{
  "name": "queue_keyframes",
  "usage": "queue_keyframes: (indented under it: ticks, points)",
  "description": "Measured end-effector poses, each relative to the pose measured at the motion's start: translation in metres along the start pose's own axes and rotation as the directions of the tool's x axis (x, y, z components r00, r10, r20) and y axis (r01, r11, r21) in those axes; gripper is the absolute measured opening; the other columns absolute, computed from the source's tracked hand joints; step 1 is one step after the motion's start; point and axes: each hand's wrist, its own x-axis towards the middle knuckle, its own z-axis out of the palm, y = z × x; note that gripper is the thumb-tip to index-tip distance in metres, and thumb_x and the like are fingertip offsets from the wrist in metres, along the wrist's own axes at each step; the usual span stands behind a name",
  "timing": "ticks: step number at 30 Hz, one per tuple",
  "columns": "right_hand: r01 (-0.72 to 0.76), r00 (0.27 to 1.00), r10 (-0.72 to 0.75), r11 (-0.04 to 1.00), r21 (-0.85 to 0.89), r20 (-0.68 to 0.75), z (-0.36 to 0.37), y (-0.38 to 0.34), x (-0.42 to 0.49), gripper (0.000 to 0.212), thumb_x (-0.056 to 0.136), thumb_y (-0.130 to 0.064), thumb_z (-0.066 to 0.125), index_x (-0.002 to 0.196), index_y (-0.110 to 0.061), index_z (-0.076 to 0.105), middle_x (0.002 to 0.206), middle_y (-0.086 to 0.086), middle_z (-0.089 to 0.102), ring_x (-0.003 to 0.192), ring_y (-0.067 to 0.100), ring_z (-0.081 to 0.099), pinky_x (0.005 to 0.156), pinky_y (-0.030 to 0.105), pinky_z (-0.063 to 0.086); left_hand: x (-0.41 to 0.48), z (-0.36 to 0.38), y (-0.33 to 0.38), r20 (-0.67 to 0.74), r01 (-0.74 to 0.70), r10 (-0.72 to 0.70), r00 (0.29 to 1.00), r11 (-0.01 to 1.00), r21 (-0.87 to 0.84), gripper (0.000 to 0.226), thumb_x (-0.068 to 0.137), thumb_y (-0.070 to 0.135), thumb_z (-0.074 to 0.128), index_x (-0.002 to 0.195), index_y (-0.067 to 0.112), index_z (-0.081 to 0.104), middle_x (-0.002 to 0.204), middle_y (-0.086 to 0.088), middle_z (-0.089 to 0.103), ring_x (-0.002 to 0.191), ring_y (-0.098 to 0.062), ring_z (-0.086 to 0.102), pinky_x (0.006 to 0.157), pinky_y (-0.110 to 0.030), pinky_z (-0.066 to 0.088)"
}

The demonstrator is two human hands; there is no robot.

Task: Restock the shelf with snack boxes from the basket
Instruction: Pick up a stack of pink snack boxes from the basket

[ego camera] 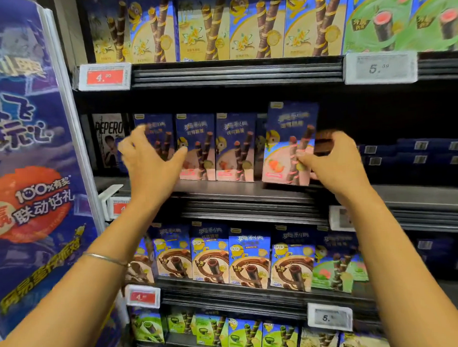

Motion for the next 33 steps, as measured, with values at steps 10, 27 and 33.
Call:
queue_keyframes:
  ticks: [10,27,33]
  points:
    - [-0.104,0.994,0.107,0.976,-0.194,0.004,0.019,0.015,0.018,0.035,0.085,-0.02,0.076,0.114,-0.011,0.06,0.109,0.01,0.067,0.098,0.026,0.062,0.076,0.033,0.048,0.046,0.007,-0.026,0.137,0.327,-0.338,0.931,0.94,0.099,0.138,0.081,0.05,0.089,0.166,0.001,-0.007,0.171,-0.03,0.003,0.158,-0.049,0.01,0.126,-0.058,0.021]
    - [-0.129,0.984,0.155,0.956,-0.263,0.083,0.038,0.004,0.022,0.018,0.089,-0.007,0.065,0.099,-0.012,0.051,0.103,0.012,0.061,0.089,0.028,0.061,0.069,0.032,0.046,0.048,0.019,-0.04,0.099,0.263,-0.284,0.954,0.948,0.179,0.094,0.081,0.045,0.09,0.144,0.001,0.037,0.157,-0.028,0.027,0.146,-0.049,0.03,0.116,-0.058,0.037]
    - [-0.097,0.988,0.13,0.941,-0.323,0.082,0.042,0.007,0.024,0.015,0.092,-0.007,0.062,0.098,-0.011,0.048,0.102,0.014,0.057,0.086,0.029,0.058,0.068,0.033,0.045,0.048,0.018,-0.042,0.118,0.244,-0.261,0.958,0.959,0.144,0.084,0.082,0.043,0.089,0.138,0.004,0.04,0.154,-0.026,0.03,0.144,-0.048,0.033,0.114,-0.057,0.039]
